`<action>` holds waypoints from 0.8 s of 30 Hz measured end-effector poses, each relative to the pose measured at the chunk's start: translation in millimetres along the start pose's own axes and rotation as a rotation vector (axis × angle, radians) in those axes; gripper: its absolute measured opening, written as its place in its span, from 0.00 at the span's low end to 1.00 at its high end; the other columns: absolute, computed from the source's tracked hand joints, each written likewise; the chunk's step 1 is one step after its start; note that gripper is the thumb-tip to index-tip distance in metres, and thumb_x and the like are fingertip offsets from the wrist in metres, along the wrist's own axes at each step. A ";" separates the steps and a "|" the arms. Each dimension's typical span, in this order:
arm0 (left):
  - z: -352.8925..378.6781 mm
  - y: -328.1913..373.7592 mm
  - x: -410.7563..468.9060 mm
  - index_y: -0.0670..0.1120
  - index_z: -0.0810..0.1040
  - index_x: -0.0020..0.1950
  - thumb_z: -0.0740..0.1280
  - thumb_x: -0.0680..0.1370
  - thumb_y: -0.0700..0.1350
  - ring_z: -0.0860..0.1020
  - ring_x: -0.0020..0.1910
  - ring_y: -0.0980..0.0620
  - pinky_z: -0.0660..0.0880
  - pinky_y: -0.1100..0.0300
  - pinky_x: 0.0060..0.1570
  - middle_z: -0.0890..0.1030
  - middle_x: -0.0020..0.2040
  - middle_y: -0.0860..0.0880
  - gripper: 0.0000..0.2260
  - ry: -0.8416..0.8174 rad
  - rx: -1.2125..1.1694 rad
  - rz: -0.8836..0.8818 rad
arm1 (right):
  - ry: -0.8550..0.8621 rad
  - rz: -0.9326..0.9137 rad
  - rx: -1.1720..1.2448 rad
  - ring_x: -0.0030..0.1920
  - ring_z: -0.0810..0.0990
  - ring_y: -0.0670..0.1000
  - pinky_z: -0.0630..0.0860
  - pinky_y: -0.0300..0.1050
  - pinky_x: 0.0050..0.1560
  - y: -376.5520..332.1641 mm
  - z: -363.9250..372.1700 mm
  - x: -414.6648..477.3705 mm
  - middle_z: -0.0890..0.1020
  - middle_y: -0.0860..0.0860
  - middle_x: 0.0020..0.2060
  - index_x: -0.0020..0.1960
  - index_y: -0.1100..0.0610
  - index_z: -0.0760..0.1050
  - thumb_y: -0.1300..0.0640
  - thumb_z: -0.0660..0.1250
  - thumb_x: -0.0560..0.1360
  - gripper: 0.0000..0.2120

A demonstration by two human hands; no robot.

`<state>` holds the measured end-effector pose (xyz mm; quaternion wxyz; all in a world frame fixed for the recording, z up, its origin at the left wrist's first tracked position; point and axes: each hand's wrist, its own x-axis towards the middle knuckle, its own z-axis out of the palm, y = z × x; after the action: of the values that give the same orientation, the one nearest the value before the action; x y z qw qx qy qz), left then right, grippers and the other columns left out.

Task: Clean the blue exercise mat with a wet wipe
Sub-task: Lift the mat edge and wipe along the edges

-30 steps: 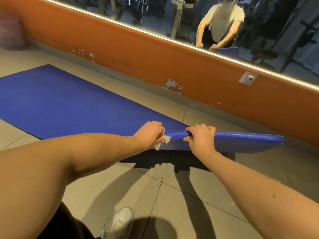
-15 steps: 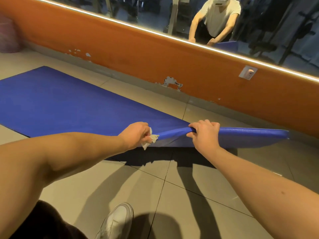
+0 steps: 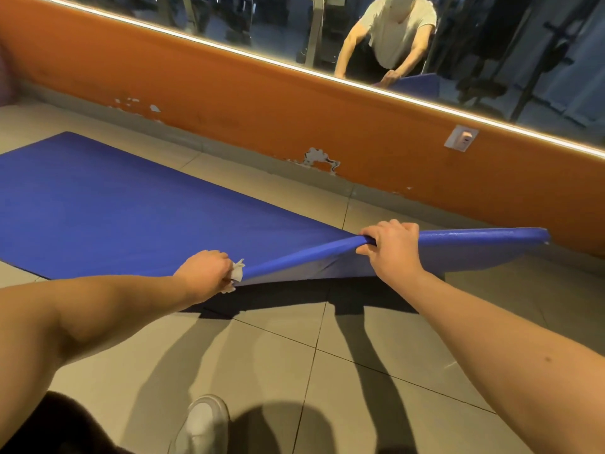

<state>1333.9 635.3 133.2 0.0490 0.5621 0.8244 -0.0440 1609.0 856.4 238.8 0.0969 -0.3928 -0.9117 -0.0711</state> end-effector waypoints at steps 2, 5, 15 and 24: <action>-1.4 -4.6 3.9 0.49 0.76 0.48 0.68 0.79 0.54 0.75 0.40 0.51 0.70 0.58 0.37 0.74 0.43 0.52 0.09 0.034 -0.042 0.012 | 0.004 0.004 0.003 0.53 0.73 0.50 0.63 0.50 0.58 -0.4 -2.6 2.2 0.80 0.44 0.48 0.58 0.43 0.80 0.45 0.70 0.78 0.09; -11.4 -11.6 16.7 0.51 0.73 0.43 0.69 0.76 0.53 0.75 0.38 0.51 0.66 0.59 0.33 0.75 0.42 0.52 0.09 0.078 -0.092 0.028 | -0.016 0.036 0.001 0.53 0.73 0.50 0.63 0.50 0.60 1.5 -2.6 3.1 0.80 0.44 0.49 0.59 0.43 0.79 0.47 0.70 0.79 0.09; -59.9 -15.7 45.4 0.48 0.76 0.41 0.71 0.73 0.50 0.73 0.35 0.51 0.66 0.57 0.30 0.76 0.38 0.51 0.07 0.140 -0.106 0.162 | -0.200 -0.252 -0.123 0.62 0.72 0.54 0.65 0.52 0.65 -78.2 9.2 2.9 0.78 0.49 0.61 0.66 0.49 0.72 0.58 0.68 0.76 0.19; -73.1 -3.5 35.6 0.48 0.80 0.46 0.71 0.74 0.50 0.77 0.38 0.50 0.79 0.52 0.40 0.79 0.40 0.50 0.06 0.140 -0.070 0.184 | -0.289 -0.179 -0.128 0.61 0.73 0.57 0.68 0.52 0.60 -162.8 26.4 17.4 0.78 0.53 0.60 0.67 0.54 0.70 0.48 0.69 0.79 0.20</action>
<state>1315.4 676.2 201.0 0.0150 0.6350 0.7718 0.0289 1475.3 763.2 208.5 -0.0668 -0.3218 -0.9410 -0.0802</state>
